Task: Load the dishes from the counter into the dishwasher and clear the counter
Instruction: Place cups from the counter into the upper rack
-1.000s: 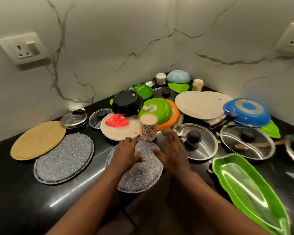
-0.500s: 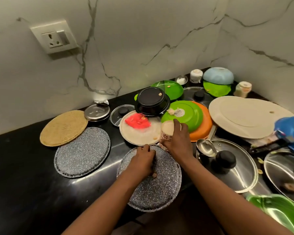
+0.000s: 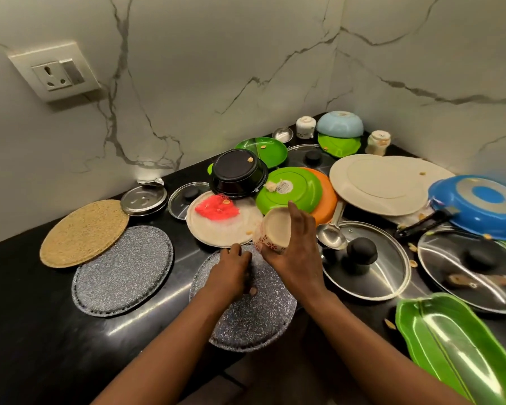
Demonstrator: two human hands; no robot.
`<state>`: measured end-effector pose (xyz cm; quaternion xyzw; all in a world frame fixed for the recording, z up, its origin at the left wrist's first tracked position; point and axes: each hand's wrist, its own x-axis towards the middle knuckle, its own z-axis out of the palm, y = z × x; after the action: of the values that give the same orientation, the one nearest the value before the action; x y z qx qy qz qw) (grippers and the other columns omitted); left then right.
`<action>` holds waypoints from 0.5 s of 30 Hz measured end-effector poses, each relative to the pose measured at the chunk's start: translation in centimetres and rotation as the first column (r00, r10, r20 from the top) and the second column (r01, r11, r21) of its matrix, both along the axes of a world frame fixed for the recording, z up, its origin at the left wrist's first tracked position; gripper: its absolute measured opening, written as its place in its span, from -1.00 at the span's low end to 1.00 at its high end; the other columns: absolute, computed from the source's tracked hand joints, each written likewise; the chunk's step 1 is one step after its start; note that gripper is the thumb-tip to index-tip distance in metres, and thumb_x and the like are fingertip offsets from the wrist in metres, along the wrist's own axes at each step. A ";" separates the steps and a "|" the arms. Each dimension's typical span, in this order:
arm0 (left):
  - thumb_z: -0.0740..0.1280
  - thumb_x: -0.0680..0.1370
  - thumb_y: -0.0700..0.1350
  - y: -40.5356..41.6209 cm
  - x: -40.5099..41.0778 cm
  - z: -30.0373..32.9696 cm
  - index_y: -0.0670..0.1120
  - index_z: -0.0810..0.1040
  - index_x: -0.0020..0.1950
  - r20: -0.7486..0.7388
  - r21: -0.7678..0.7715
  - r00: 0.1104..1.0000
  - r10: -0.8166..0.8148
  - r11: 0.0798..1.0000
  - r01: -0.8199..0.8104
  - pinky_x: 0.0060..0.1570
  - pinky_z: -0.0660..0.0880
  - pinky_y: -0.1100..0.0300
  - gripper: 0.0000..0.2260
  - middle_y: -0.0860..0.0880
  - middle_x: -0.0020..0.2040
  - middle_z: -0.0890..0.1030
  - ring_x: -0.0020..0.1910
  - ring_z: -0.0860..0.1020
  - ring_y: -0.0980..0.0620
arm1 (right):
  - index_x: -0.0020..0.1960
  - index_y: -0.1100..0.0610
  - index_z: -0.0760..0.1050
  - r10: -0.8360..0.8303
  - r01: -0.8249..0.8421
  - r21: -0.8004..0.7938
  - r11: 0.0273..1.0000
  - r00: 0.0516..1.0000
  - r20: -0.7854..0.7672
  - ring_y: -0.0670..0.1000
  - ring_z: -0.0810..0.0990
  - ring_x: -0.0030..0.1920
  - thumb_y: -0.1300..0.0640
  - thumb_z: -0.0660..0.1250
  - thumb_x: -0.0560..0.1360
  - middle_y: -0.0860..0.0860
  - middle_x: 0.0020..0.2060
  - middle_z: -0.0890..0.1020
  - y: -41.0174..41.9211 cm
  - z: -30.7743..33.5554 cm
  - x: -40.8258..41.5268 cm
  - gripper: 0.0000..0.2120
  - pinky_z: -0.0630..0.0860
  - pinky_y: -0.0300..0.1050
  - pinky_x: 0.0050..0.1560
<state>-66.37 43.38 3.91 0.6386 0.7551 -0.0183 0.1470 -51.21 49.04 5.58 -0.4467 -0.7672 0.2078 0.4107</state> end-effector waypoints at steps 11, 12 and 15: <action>0.48 0.44 -0.16 -6.3 4.2 0.5 -0.14 0.56 0.15 0.059 0.506 0.984 -0.167 0.855 0.114 -0.02 0.49 -0.06 -0.70 -0.17 0.08 0.54 0.05 0.51 -0.21 | 0.45 0.22 0.22 -0.158 0.162 0.086 0.983 0.986 -0.050 0.01 0.33 0.37 -0.05 0.50 0.37 0.11 0.33 0.32 -17.4 -1.0 8.4 -0.21 0.26 -0.32 0.35; 0.47 0.44 -0.20 -7.9 5.4 0.3 -0.14 0.57 0.11 0.068 0.552 0.976 -0.209 0.822 0.137 -0.08 0.49 -0.06 -0.73 -0.17 0.04 0.54 0.00 0.51 -0.21 | 0.45 0.21 0.22 -0.187 0.190 0.076 0.979 0.981 -0.040 -0.02 0.32 0.37 -0.05 0.50 0.37 0.10 0.34 0.32 -19.9 -1.6 9.4 -0.20 0.24 -0.35 0.35; 0.39 0.48 -0.24 -12.4 8.9 -0.8 -0.15 0.54 0.05 0.092 0.626 0.923 -0.373 0.743 0.238 -0.15 0.47 -0.04 -0.84 -0.13 -0.03 0.50 -0.08 0.49 -0.15 | 0.46 0.15 0.20 -0.254 0.254 0.004 0.967 0.967 0.002 -0.03 0.34 0.37 -0.04 0.52 0.34 0.04 0.36 0.30 -26.8 -3.6 12.3 -0.16 0.27 -0.36 0.33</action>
<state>-57.48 30.94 3.10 0.7655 0.5854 0.2669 0.0101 -38.88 22.29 1.94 -0.5409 -0.7046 0.1517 0.4337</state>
